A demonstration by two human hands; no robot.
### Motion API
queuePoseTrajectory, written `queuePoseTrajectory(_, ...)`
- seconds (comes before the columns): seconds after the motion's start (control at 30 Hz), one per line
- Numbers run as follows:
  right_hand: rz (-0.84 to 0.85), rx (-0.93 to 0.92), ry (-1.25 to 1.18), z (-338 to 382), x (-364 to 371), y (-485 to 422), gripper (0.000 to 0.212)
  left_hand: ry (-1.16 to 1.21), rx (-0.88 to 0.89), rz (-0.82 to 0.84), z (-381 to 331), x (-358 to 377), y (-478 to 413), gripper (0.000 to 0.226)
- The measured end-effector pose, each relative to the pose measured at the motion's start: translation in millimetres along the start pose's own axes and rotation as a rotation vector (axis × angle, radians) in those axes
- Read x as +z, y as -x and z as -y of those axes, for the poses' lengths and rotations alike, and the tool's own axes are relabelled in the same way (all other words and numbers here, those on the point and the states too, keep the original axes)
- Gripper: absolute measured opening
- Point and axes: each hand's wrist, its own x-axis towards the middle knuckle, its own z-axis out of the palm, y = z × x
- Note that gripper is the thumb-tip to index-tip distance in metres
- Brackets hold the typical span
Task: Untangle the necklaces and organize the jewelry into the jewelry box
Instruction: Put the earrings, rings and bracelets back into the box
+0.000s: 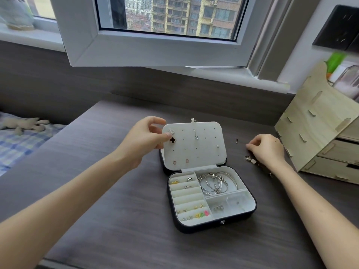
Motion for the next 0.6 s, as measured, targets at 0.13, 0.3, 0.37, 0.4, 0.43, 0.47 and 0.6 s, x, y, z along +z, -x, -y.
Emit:
queuePoseTrajectory(0.13, -0.096, -0.071, -0.424, 20, -18, 14, 0.017, -0.083, 0.081, 0.016, -2, -1, 2, 0.017)
queuePoseTrajectory(0.3, 0.034, -0.372, -0.699, 97, -44, 69, 0.010, -0.158, 0.140, 0.108, -5, 3, 6, 0.029)
queuePoseTrajectory(0.37, 0.142, -0.447, -0.754, 122, -38, 83, 0.012, -0.155, 0.156, 0.108, -3, 4, 6, 0.044)
queuePoseTrajectory(0.4, 0.178, -0.479, -0.766, 130, -33, 87, 0.011, -0.158, 0.163, 0.100, -2, 3, 5, 0.045)
queuePoseTrajectory(0.43, 0.201, -0.515, -0.766, 136, -28, 90, 0.011, -0.162, 0.169, 0.089, -1, 3, 5, 0.043)
queuePoseTrajectory(0.47, 0.215, -0.552, -0.757, 140, -24, 92, 0.011, -0.165, 0.179, 0.079, -2, 2, 6, 0.039)
queuePoseTrajectory(0.6, 0.239, -0.670, -0.723, 145, -21, 94, 0.015, -0.177, 0.192, 0.021, -2, -2, 6, 0.008)
